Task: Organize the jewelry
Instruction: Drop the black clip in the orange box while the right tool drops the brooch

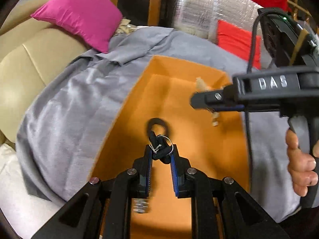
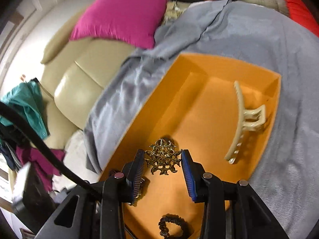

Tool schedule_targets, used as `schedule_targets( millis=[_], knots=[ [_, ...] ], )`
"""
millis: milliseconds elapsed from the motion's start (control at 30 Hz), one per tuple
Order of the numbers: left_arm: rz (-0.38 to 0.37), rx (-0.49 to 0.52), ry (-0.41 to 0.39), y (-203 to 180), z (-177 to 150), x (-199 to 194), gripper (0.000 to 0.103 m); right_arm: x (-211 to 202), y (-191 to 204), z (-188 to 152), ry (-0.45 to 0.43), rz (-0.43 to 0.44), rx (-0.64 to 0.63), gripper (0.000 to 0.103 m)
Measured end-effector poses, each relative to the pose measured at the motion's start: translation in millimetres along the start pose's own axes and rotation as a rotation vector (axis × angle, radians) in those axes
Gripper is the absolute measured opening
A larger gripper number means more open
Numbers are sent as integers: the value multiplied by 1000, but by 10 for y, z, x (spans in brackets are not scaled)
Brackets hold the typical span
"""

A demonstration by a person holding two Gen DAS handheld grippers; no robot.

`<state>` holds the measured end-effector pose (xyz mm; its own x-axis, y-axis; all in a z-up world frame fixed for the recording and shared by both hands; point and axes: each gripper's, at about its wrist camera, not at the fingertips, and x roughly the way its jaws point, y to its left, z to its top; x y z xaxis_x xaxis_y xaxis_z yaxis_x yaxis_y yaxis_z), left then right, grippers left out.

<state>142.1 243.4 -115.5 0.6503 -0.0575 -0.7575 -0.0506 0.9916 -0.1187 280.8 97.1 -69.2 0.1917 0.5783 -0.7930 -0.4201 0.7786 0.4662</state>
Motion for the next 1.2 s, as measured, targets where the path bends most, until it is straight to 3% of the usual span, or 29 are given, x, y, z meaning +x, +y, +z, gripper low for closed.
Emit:
schedule_targets(
  millis=[200, 433, 533, 633, 733, 967, 1200],
  knots=[
    [0, -18, 12, 141, -36, 40, 18, 320, -5, -24, 67, -86, -15, 40],
    [33, 11, -43, 281, 182, -109, 18, 511, -33, -140, 155, -165, -62, 40],
    [34, 35, -55, 265, 299, -124, 18, 558, -24, -139, 184, -173, -62, 47],
    [44, 83, -54, 226, 407, -90, 18, 504, -57, -111, 195, -122, -46, 50],
    [52, 144, -42, 196, 516, -28, 18, 301, -94, -100, 144, -55, -1, 51],
    [-3, 261, 52, -118, 817, 419, 18, -721, -490, -213, -101, 7, 82, 55],
    [-84, 249, 225, -400, 1093, 1177, 18, -1427, -1155, -708, -213, -98, 192, 55]
  ],
)
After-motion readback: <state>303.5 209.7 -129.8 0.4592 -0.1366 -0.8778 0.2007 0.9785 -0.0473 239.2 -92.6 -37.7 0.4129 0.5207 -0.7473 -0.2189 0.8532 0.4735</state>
